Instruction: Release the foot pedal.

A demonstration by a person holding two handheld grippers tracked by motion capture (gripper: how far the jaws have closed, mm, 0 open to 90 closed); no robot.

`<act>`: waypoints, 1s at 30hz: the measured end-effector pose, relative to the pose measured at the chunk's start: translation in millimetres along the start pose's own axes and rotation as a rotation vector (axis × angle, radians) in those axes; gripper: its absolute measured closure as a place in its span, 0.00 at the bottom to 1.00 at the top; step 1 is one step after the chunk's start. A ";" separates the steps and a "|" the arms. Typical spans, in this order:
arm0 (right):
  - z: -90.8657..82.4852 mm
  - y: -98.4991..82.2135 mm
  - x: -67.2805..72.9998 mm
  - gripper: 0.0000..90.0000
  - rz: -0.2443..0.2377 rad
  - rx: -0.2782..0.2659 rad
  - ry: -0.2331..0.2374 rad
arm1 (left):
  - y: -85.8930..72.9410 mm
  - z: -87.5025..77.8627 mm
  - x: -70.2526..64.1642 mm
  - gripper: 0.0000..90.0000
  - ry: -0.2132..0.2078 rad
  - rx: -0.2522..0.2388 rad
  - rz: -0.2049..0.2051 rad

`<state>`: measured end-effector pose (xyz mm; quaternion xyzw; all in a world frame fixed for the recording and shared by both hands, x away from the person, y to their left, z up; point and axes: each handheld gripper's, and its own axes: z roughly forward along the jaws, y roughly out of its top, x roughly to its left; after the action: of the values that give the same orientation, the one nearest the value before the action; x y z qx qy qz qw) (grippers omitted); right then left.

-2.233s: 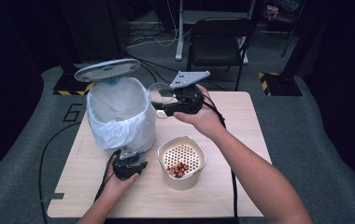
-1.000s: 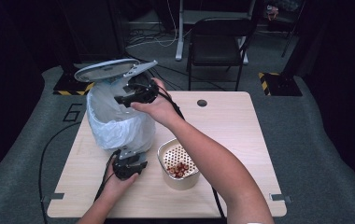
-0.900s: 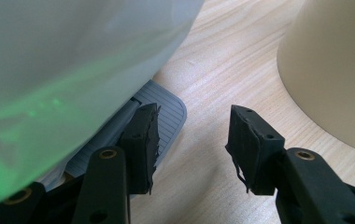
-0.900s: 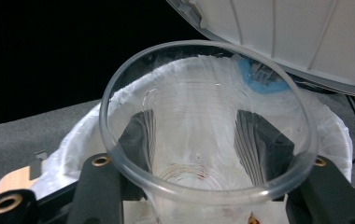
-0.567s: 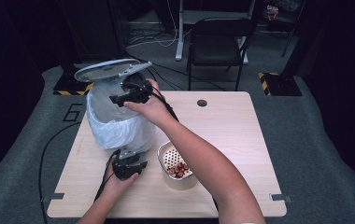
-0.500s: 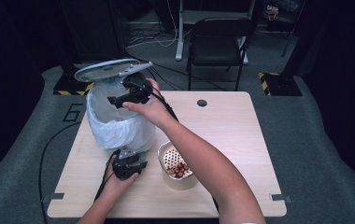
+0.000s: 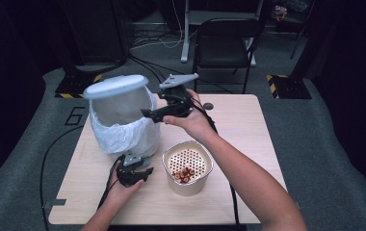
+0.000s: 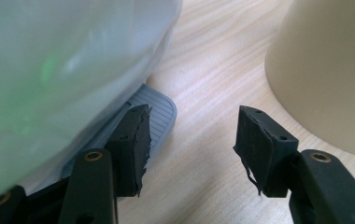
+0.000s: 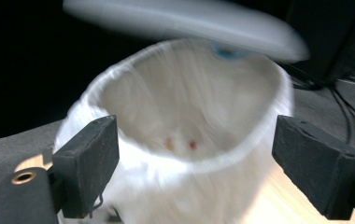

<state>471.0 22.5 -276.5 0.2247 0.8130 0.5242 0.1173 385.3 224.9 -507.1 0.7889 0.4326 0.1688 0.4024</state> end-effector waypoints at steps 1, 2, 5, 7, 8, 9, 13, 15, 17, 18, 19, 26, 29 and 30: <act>-8.6 -5.9 -3.4 0.16 0.008 0.001 -0.014 | 1.2 -1.7 -0.1 0.50 -0.005 -0.004 -0.005; -13.5 -9.3 -5.4 0.16 0.017 0.003 -0.020 | 2.9 -4.4 0.6 0.49 -0.018 -0.016 -0.009; -32.2 -23.7 -14.7 0.16 0.015 0.000 -0.062 | 4.8 -12.1 0.9 0.49 -0.032 -0.040 -0.012; -42.0 -31.7 -20.1 0.17 0.023 -0.004 -0.085 | 4.7 -14.3 -3.9 0.49 -0.025 -0.045 -0.053; -45.3 -34.5 -21.3 0.17 0.031 0.002 -0.094 | 5.6 -15.2 -2.5 0.48 -0.022 -0.050 -0.025; -49.2 -38.2 -23.2 0.17 0.035 0.005 -0.105 | 7.1 -16.4 1.1 0.47 -0.032 -0.053 0.035; -65.2 -52.7 -25.5 0.17 0.046 0.008 -0.122 | 10.1 -20.9 6.1 0.43 -0.038 -0.052 0.124; -74.3 -60.0 -24.5 0.17 0.045 0.003 -0.134 | 10.6 -21.6 4.5 0.41 -0.045 -0.051 0.106; -80.8 -65.2 -23.3 0.17 0.045 0.004 -0.143 | 11.1 -22.7 -1.3 0.40 -0.052 -0.037 0.024; -84.9 -68.7 -23.0 0.17 0.039 0.001 -0.146 | 13.5 -23.8 1.6 0.40 -0.064 -0.026 0.087; -88.4 -71.7 -22.3 0.17 0.043 0.001 -0.148 | 13.9 -24.1 0.3 0.39 -0.052 -0.030 0.093; -104.1 -97.2 -22.1 0.17 0.065 0.014 -0.176 | 4.3 -41.0 -3.0 0.37 -0.048 -0.027 0.057; -109.3 -111.1 -24.9 0.18 0.072 0.025 -0.194 | -1.1 -47.5 -3.9 0.37 -0.066 -0.031 -0.001; -111.3 -116.0 -25.2 0.18 0.080 0.028 -0.206 | -2.2 -50.0 -2.0 0.37 -0.068 -0.023 0.017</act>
<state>417.4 -119.3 -335.6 0.3113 0.7943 0.4913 0.1758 352.3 248.4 -477.7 0.7932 0.4100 0.1500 0.4245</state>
